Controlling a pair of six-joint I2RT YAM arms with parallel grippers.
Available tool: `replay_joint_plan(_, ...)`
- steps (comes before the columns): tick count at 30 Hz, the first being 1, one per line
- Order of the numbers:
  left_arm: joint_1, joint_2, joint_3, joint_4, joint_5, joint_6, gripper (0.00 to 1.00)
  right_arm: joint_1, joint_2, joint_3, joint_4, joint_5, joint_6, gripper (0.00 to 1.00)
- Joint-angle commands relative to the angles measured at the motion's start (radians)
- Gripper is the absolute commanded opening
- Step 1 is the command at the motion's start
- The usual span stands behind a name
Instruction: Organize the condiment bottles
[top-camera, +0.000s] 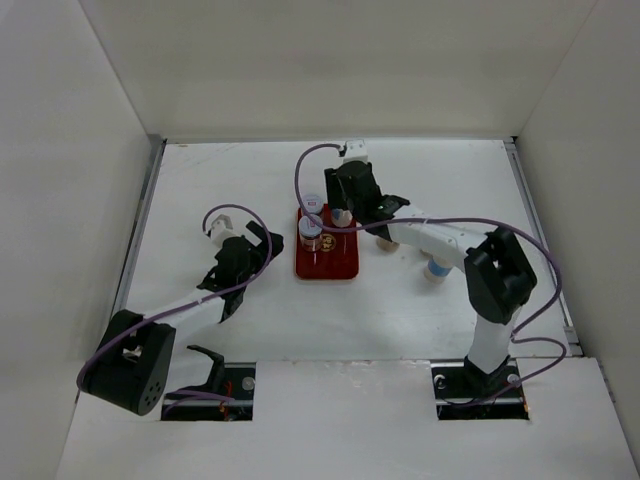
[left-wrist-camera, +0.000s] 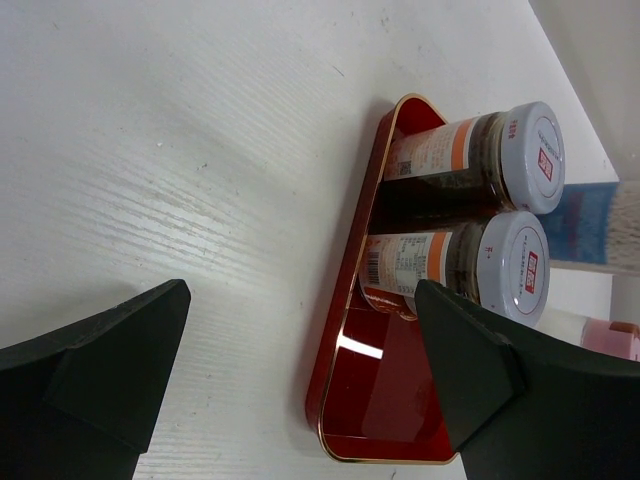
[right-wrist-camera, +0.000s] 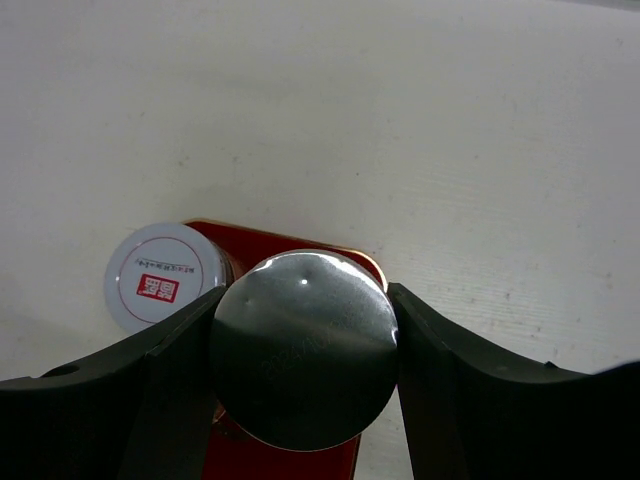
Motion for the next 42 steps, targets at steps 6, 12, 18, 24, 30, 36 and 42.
replay_joint_plan(6, 0.0, -0.041, -0.013, 0.039, -0.008, -0.005, 1.0, 0.003, 0.05, 0.048, 0.142, 0.031, 0.004, 0.53)
replay_joint_plan(12, -0.003, -0.033, -0.013, 0.045, -0.014, -0.005, 1.0, 0.022, -0.025, 0.02, 0.133, 0.053, -0.003, 0.82)
replay_joint_plan(18, -0.004, -0.049, -0.016, 0.039, -0.021, -0.003, 1.0, 0.02, -0.322, -0.136, 0.143, 0.111, 0.008, 0.82)
replay_joint_plan(24, -0.023, -0.055, -0.015, 0.041, -0.024, -0.005, 1.0, -0.044, -0.75, -0.484, 0.038, 0.374, 0.053, 0.92)
replay_joint_plan(30, -0.047, -0.024, -0.002, 0.044, -0.033, -0.005, 1.0, -0.159, -0.921, -0.627, -0.273, 0.456, 0.226, 0.99)
replay_joint_plan(36, -0.05, -0.033, -0.004, 0.044, -0.039, -0.003, 1.0, -0.187, -0.885, -0.727, -0.254, 0.274, 0.319, 1.0)
replay_joint_plan(42, -0.05, -0.013, 0.004, 0.044, -0.024, -0.003, 1.0, -0.236, -0.831, -0.758, -0.2, 0.24, 0.331, 0.91)
